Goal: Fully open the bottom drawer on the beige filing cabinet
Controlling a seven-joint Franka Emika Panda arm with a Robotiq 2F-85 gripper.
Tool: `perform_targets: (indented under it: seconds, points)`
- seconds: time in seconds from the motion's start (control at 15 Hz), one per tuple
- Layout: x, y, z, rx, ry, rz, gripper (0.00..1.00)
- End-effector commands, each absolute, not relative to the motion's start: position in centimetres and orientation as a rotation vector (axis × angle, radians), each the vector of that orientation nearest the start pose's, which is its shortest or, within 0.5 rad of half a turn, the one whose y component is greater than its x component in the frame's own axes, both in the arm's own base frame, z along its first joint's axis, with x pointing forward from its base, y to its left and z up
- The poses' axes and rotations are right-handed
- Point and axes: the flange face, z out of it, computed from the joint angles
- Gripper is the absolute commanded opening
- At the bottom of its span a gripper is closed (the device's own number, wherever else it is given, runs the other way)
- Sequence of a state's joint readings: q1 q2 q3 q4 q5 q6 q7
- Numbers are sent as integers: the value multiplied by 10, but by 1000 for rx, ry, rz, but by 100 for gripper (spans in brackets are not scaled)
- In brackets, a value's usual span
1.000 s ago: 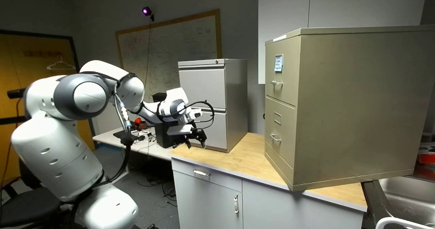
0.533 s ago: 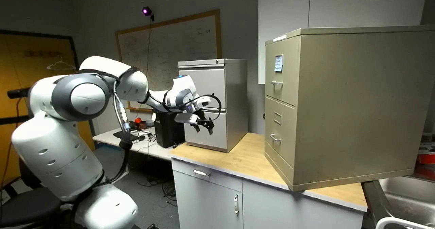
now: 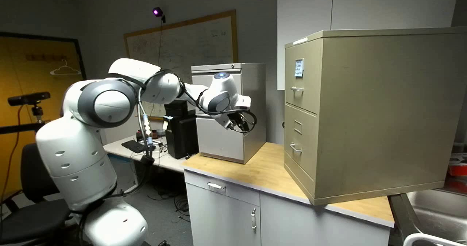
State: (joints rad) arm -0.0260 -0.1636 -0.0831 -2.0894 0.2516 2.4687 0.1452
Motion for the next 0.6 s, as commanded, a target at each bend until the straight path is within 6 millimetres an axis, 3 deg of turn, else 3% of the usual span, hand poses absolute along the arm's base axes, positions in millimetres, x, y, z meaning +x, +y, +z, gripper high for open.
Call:
perform_targets:
  seconds: [0.0,0.27,0.53]
  points:
    - [580,-113,554,-2600,800,-761,100]
    - [598,-175,545,-2421,1041,-748,100]
    - [611,-222,541,-2239,1269,-736,100]
